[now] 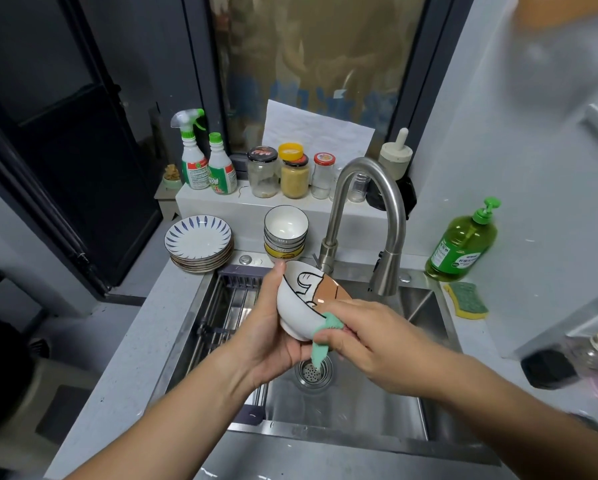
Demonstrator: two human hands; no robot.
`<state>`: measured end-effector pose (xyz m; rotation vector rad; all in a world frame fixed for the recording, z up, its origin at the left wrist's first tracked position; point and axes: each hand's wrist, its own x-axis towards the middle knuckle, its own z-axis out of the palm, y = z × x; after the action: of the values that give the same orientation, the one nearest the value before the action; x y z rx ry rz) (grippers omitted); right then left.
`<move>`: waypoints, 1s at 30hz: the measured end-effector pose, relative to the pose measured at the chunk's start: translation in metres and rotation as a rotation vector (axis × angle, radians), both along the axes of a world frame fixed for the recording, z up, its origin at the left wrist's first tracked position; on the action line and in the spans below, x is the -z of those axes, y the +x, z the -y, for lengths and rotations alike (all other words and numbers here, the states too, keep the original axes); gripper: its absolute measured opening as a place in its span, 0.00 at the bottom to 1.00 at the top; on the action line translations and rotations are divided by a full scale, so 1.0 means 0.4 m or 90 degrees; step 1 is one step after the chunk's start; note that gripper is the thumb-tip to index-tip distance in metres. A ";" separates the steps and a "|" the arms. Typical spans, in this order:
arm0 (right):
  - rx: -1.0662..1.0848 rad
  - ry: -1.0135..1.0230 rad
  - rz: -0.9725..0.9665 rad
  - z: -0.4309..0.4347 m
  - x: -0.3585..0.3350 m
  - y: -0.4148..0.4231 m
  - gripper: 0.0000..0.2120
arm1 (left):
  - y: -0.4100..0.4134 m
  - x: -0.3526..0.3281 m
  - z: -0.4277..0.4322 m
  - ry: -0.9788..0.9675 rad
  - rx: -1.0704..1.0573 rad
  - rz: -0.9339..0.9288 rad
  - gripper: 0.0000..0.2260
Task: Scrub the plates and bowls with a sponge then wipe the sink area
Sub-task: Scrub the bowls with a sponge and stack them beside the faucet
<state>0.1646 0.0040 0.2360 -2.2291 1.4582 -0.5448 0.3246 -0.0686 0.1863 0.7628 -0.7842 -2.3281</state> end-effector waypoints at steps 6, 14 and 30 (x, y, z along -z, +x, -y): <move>0.052 -0.045 0.109 -0.007 0.011 0.014 0.08 | -0.019 0.000 -0.002 -0.114 -0.057 0.016 0.34; -0.016 -0.049 -0.008 -0.002 0.046 -0.050 0.17 | 0.025 0.002 0.048 0.026 0.112 0.045 0.46; -0.103 -0.063 -0.168 -0.002 0.095 -0.085 0.15 | 0.023 0.043 0.044 0.112 0.174 0.076 0.44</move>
<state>0.1306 0.0046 0.1982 -2.5483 1.3807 -0.2844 0.3338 -0.0863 0.1689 0.9263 -0.7838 -2.6434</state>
